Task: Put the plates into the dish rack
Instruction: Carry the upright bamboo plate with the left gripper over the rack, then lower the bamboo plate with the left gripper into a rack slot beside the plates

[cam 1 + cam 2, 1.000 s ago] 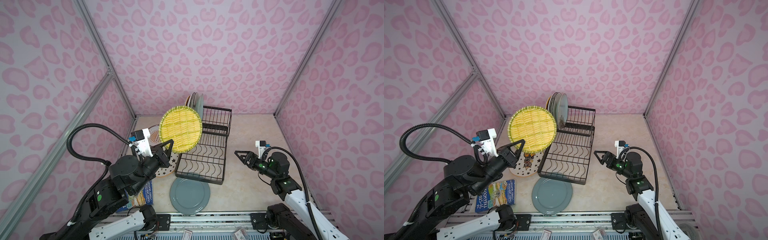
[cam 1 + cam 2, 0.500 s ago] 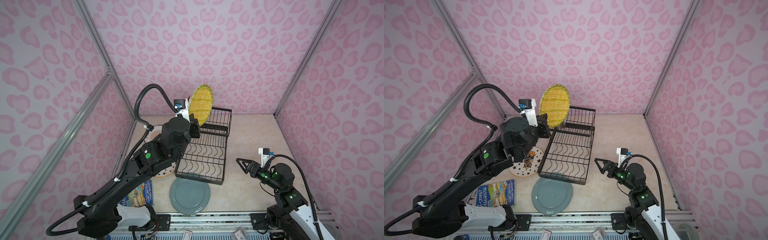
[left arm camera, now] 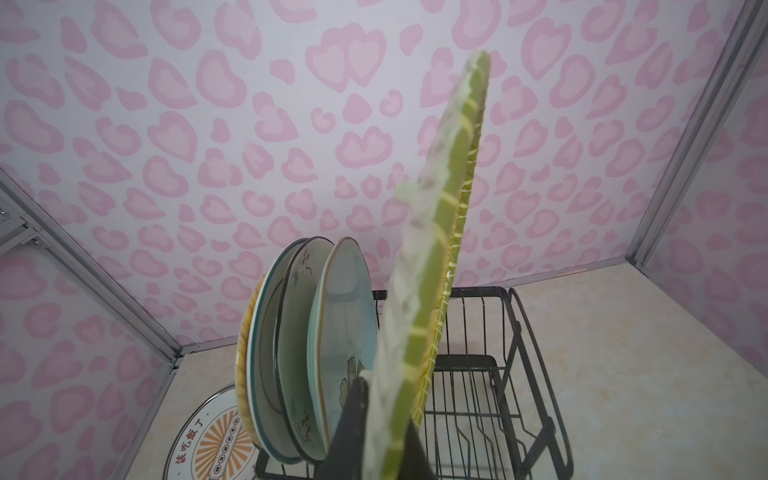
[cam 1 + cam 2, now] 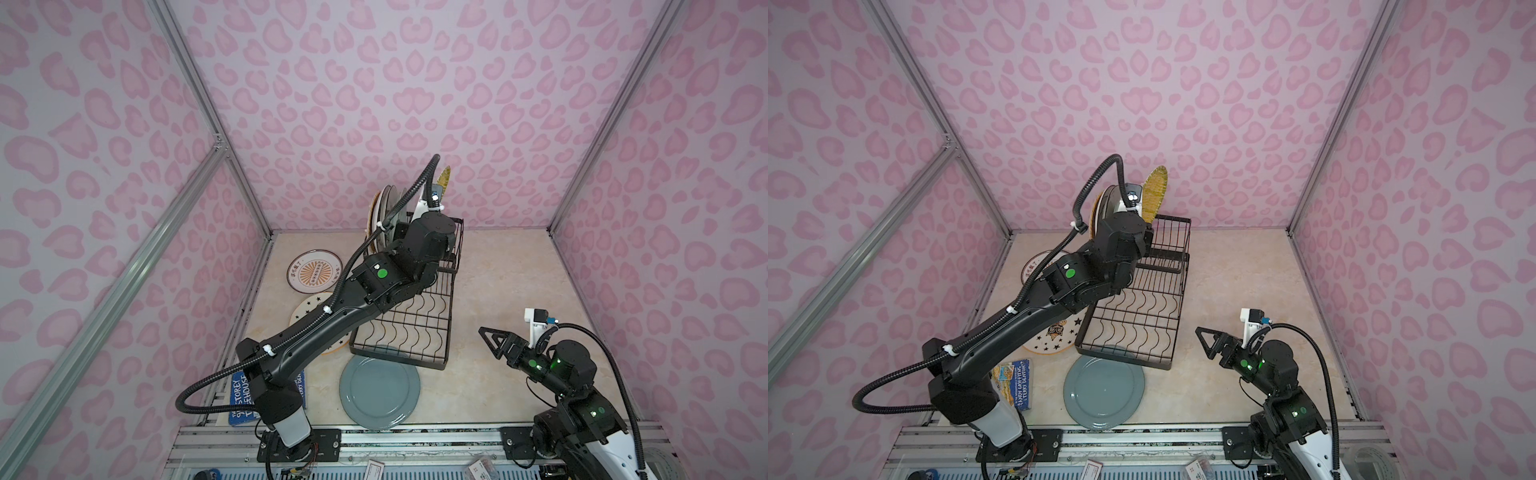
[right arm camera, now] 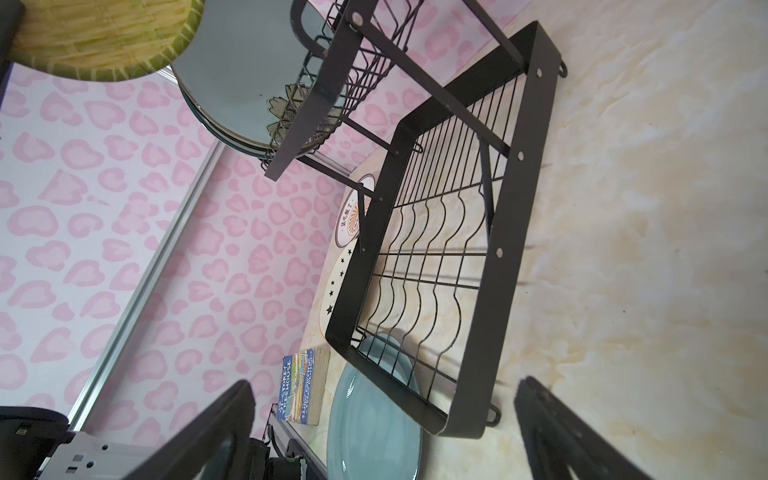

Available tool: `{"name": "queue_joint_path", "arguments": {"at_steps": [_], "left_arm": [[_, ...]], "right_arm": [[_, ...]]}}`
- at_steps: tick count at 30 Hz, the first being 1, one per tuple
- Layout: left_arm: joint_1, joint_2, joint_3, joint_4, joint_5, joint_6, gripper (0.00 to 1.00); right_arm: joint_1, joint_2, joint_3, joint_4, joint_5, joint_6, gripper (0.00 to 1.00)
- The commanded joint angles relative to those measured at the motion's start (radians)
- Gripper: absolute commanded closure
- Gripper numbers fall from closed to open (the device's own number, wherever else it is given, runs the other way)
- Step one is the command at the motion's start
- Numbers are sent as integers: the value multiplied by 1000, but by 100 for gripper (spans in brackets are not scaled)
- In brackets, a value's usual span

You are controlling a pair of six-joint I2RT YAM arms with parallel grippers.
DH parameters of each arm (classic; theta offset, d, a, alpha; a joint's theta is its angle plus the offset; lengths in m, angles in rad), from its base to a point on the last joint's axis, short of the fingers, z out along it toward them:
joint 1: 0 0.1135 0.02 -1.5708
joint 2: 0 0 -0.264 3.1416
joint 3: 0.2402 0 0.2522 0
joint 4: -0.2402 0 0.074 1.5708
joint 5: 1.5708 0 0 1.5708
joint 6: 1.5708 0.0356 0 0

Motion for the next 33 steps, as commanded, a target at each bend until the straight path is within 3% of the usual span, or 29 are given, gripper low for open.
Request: {"name": "queue_joint_path", "arguments": {"at_steps": [1, 8, 19, 33], "left_arm": [[18, 32, 24, 13, -39, 2, 96], [80, 85, 21, -34, 9, -36, 96], [130, 160, 13, -19, -47, -2, 96], [161, 168, -33, -23, 38, -21, 96]], "right_arm": [[1, 7, 15, 37, -52, 2, 3], [1, 34, 58, 18, -80, -6, 2], [3, 26, 85, -38, -62, -18, 2], [3, 1, 52, -41, -58, 11, 2]]}}
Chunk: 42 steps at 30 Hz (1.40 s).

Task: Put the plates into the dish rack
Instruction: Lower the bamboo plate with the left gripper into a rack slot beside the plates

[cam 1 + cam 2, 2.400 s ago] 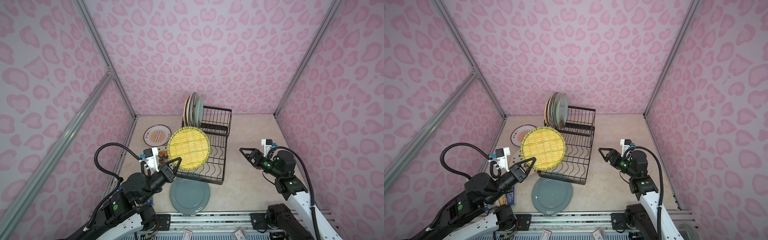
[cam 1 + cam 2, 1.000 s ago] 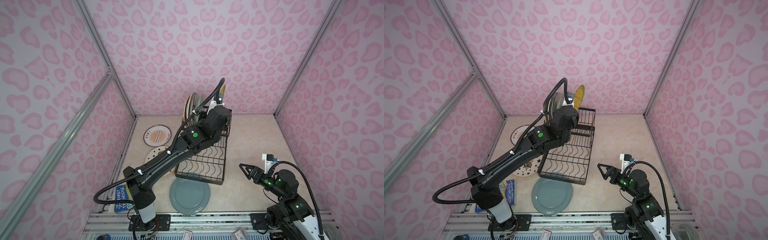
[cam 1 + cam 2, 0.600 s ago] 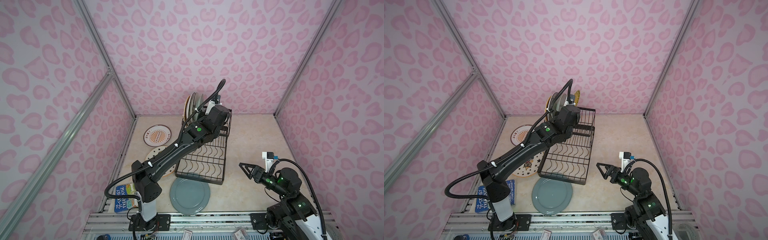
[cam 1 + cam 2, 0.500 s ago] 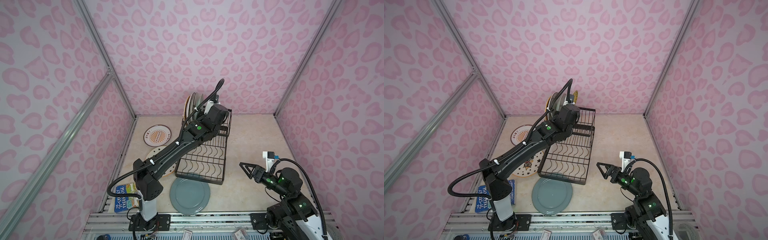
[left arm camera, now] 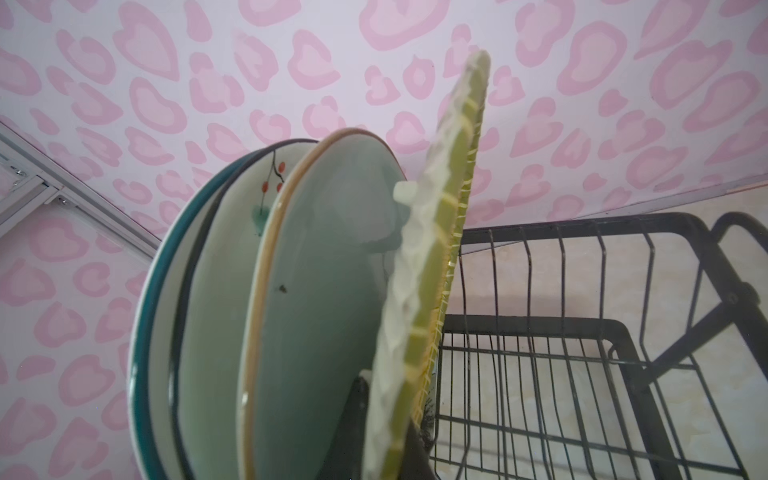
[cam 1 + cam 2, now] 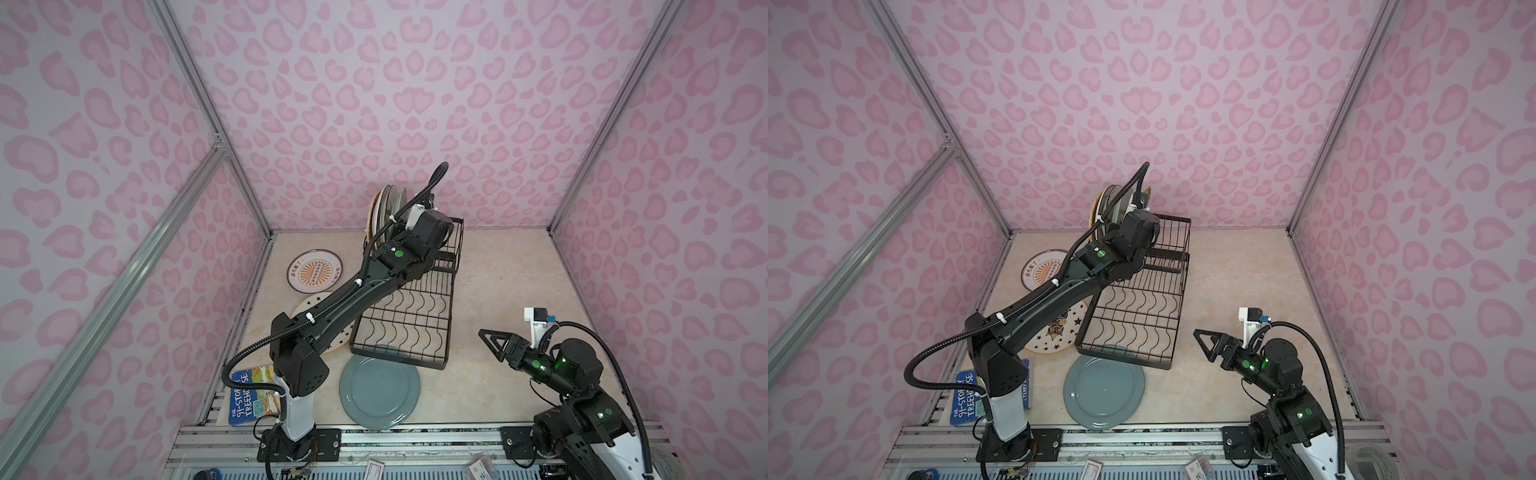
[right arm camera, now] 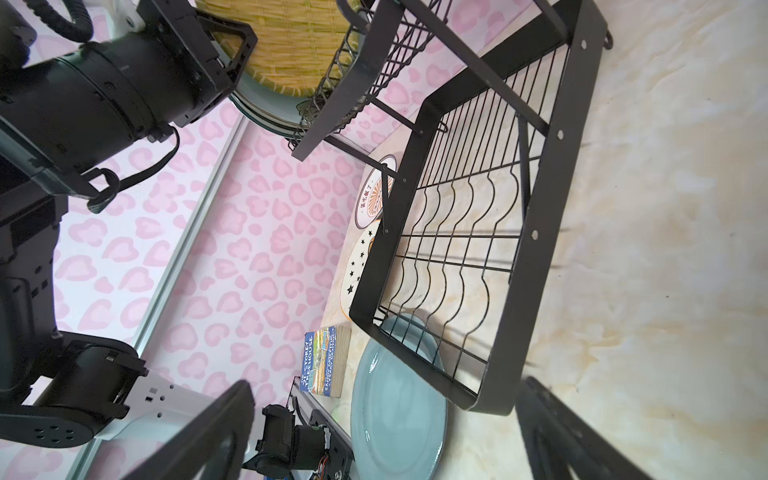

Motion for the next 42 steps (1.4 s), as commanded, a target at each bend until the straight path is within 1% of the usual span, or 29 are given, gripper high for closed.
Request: {"name": "queue_joint_path", "arguments": {"at_steps": [1, 6, 10, 14, 19, 24, 27, 32, 42], "left_arm": [[2, 6, -4, 26, 39, -27, 96], [2, 17, -2, 11, 38, -44, 96], [0, 12, -5, -19, 53, -76, 97], [-11, 3, -3, -48, 43, -110, 97], [-21, 8, 29, -98, 11, -143, 97], [-26, 8, 37, -135, 15, -198, 97], [-34, 20, 70, -154, 9, -208, 97], [-39, 41, 114, -181, -7, -211, 97], [-48, 58, 98, -214, -39, -270, 97]], "right_arm": [[2, 3, -6, 22, 9, 8, 2], [3, 3, -6, 34, 8, 14, 2], [3, 5, -5, 27, 9, 8, 2], [4, 16, -1, 38, 6, 8, 2], [4, 34, 9, 54, -6, 7, 2], [10, 45, 20, 57, -9, -3, 2], [14, 53, 30, 52, -12, -8, 2], [17, 28, 28, 40, -8, -10, 2], [17, -7, 11, 14, -14, -16, 2]]}}
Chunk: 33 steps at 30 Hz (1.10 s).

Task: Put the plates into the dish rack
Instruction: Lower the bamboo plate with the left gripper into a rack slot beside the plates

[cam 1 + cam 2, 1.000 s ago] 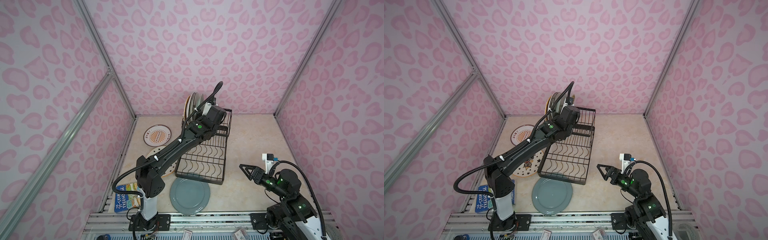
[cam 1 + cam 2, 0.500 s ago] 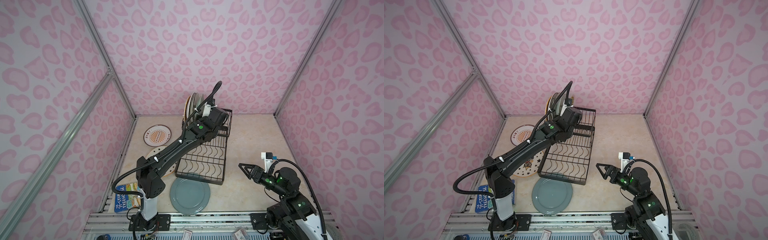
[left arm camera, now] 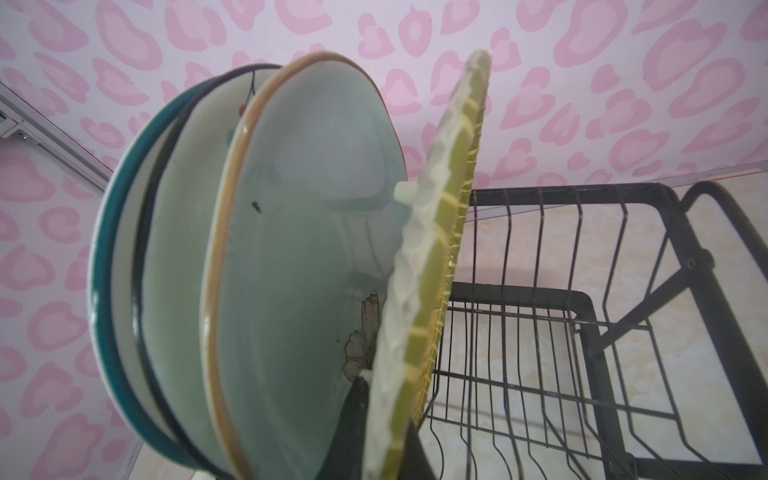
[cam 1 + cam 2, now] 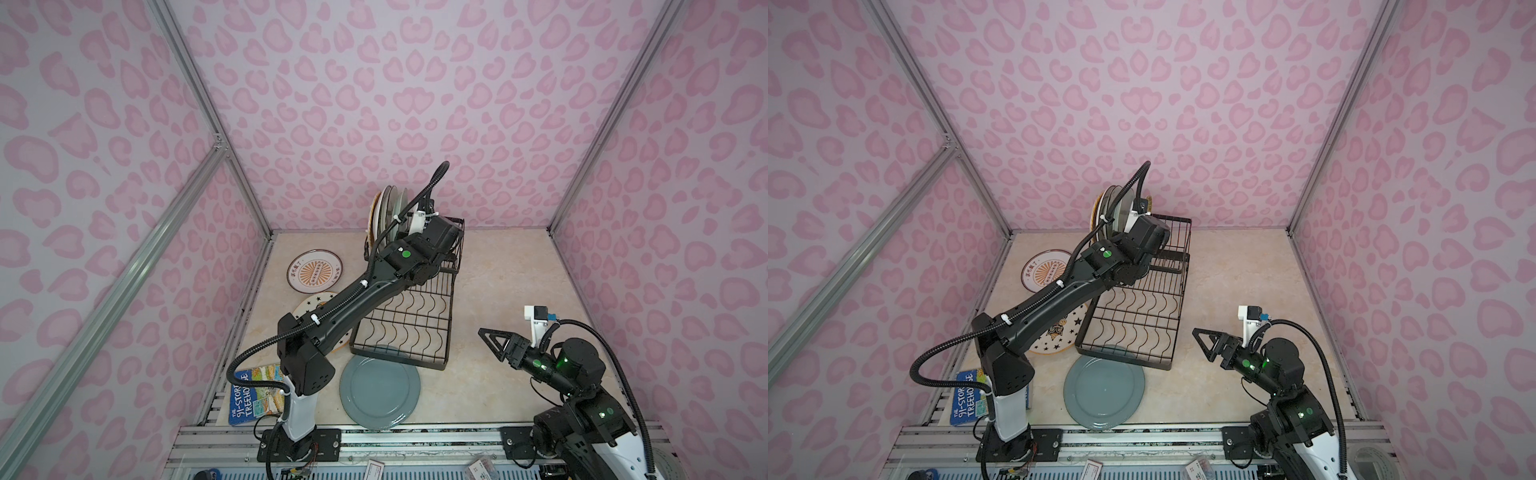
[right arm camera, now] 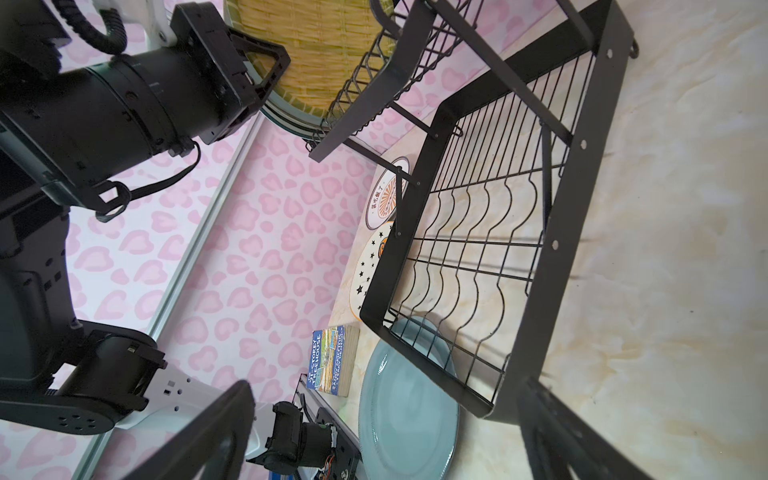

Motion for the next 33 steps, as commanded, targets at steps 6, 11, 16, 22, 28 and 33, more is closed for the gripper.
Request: {"name": "queue_joint_path", "arguments": {"at_steps": [6, 11, 16, 22, 28, 33], "left_arm": [[0, 23, 9, -3, -70, -73, 97], [2, 6, 10, 5, -70, -99, 97], [0, -31, 11, 12, -74, -110, 97], [0, -60, 4, 32, -109, -89, 97], [0, -33, 33, 24, -106, -73, 97], [1, -11, 28, 13, -102, -79, 97]], "right_arm": [[1, -5, -9, 1, -9, -17, 2], [0, 4, -5, 5, -12, -17, 2], [0, 4, -12, 16, -6, -14, 2], [0, 7, -26, 40, -9, 0, 2], [0, 5, -18, 33, -8, -7, 2], [0, -13, -36, 30, -5, 0, 2]]}}
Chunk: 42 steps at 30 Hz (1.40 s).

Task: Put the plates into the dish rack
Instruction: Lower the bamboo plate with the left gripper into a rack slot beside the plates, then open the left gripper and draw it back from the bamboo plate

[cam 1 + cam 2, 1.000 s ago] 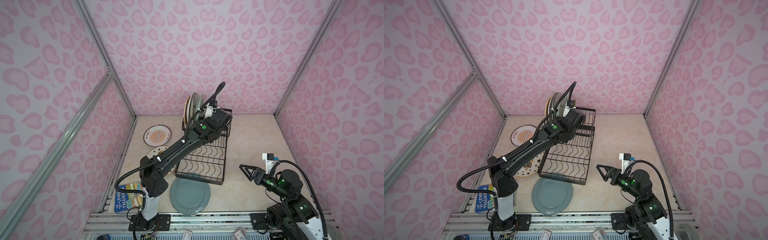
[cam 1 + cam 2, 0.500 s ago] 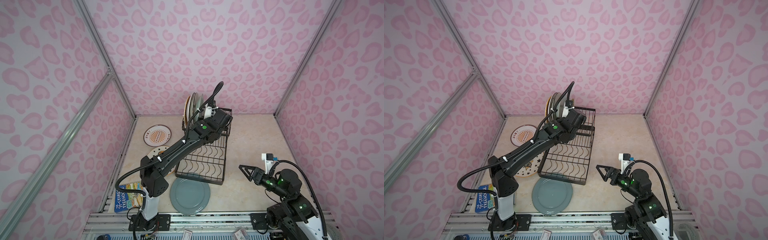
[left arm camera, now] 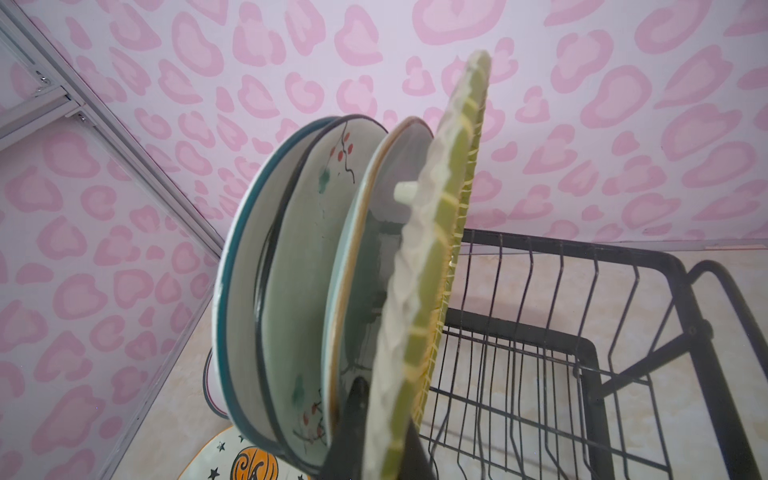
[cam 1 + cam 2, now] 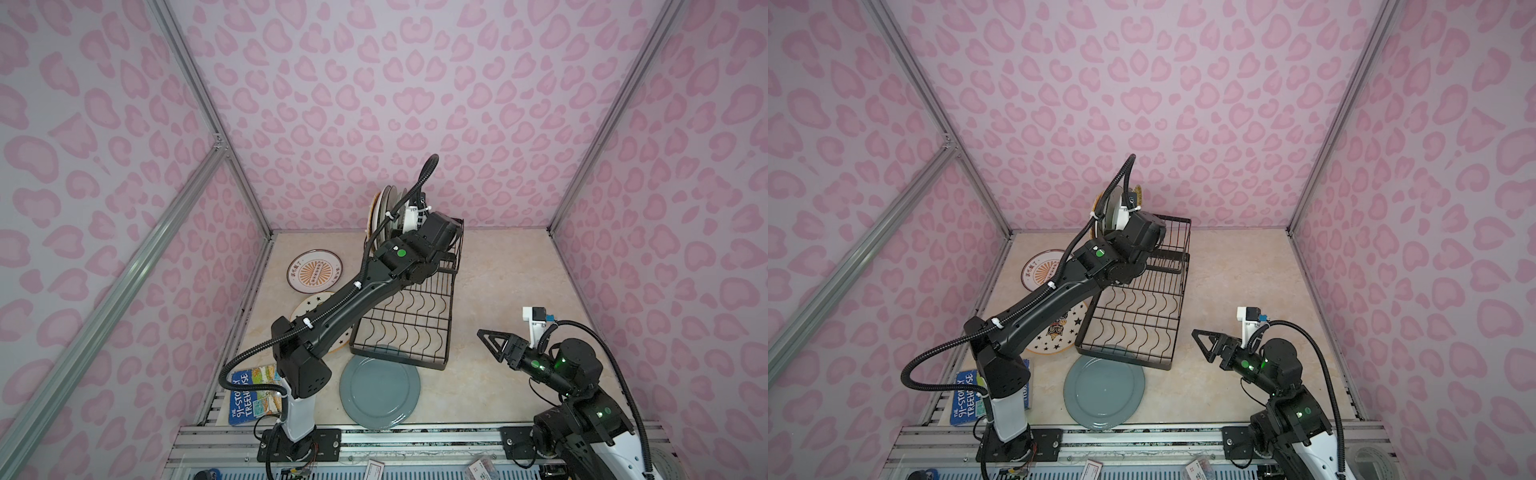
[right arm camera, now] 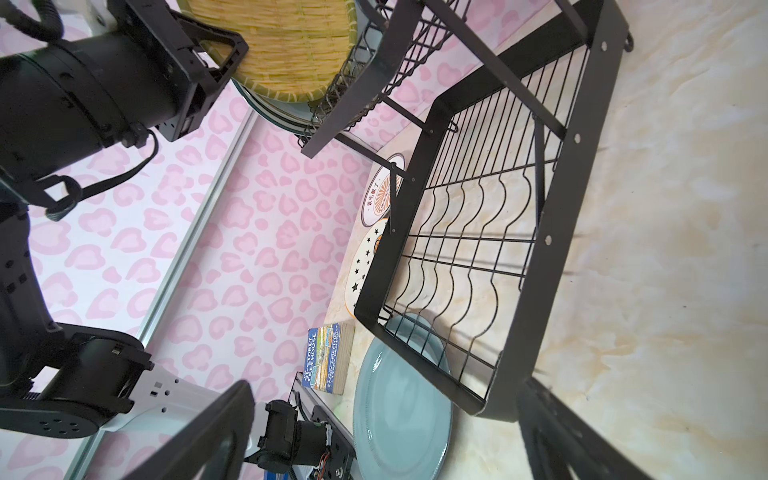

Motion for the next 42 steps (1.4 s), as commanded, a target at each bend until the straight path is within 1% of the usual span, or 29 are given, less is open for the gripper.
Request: {"name": "queue_joint_path", "arguments": {"at_steps": [1, 9, 16, 18, 19, 22, 24, 26, 31, 38, 42], "left_arm": [[2, 17, 3, 19, -26, -1, 97], [21, 45, 2, 22, -10, 15, 97], [34, 52, -17, 7, 71, -3, 97], [33, 46, -23, 4, 109, -7, 96], [33, 43, -28, 6, 112, -4, 94], [33, 34, -44, 11, 99, 1, 81], [33, 25, -50, 5, 99, -1, 76], [33, 13, -54, 4, 93, 1, 72], [33, -28, -43, 6, 93, 38, 71], [31, -89, -74, -10, 70, 39, 68], [31, -111, -75, -7, 71, 47, 68]], "right_arm": [[0, -12, -15, 15, -3, 2, 2], [0, 7, -13, 16, -6, -11, 2], [0, 28, -29, 42, -1, -2, 2], [0, 42, -25, 44, -2, -7, 2], [0, 47, -22, 45, -1, -13, 2], [0, 66, -19, 46, 5, -25, 2], [0, 67, -24, 54, 4, -19, 2], [1, 66, -17, 53, 9, -15, 2], [0, 100, 34, 12, 10, -49, 2], [2, 81, 8, 50, 12, -5, 2], [6, 89, 14, 45, 24, -16, 2]]}}
